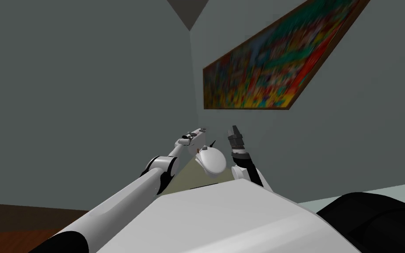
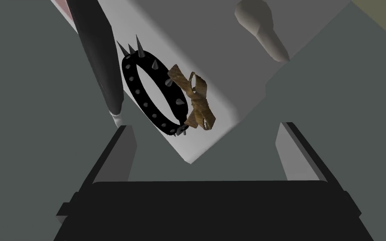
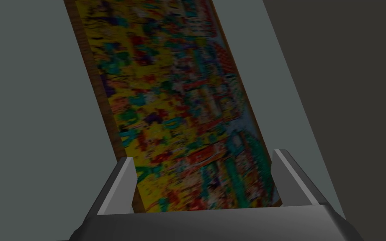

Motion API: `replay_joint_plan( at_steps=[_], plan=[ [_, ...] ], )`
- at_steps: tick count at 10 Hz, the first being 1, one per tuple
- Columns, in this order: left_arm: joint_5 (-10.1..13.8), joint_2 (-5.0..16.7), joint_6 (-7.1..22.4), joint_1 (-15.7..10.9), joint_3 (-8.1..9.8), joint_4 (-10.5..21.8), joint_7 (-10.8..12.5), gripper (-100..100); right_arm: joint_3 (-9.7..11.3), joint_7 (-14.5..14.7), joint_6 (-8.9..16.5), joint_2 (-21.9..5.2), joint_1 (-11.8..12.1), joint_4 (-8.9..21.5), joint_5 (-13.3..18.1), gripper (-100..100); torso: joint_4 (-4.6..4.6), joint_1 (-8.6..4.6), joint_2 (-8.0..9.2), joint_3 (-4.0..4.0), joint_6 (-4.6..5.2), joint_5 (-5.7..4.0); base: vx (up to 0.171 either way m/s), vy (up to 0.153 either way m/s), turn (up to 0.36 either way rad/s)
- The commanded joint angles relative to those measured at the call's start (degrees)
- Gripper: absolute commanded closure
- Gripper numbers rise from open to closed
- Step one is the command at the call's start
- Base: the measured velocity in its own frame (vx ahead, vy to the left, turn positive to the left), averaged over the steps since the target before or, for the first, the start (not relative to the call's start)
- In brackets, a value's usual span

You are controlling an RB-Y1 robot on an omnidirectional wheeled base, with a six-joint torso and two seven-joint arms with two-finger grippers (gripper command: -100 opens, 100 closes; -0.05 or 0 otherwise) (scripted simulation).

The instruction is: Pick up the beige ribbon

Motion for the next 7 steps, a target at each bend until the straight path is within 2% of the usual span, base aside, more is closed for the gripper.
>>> replay_joint_plan(
  at_steps=[1, 3, 5, 7],
  plan=[
    [0.2, -0.3, 1.9, -2.3, 0.1, 2.9, -0.2, -100, 0.0, 0.0, 0.0, 0.0, 0.0, 0.0, 0.0, 0, 0.0, 0.0, 0.0, 0.0, 0.0, 0.0, 0.061, -0.033, 0.01],
    [0.1, -0.7, 3.9, -4.9, 0.17, 7.2, -0.1, -100, 0.0, 0.0, 0.0, 0.0, 0.0, 0.0, 0.0, 0, -0.02, -0.04, -0.09, -0.05, 0.0, -0.01, 0.074, -0.026, 0.01],
    [0.1, -0.7, 3.9, -4.9, 0.17, 7.2, -0.1, -100, 0.0, 0.0, 0.0, 0.0, 0.0, 0.0, 0.0, 0, -0.02, 0.06, -0.05, -0.04, -0.01, 0.01, 0.031, -0.006, 0.003],
    [0.0, -1.1, 5.7, -7.5, 0.22, 10.3, -0.2, -100, 0.0, 0.0, 0.0, 0.0, 0.0, 0.0, 0.0, 0, 0.02, 0.1, 0.11, 0.06, -0.01, 0.02, 0.036, 0.002, 0.012]
  ],
)
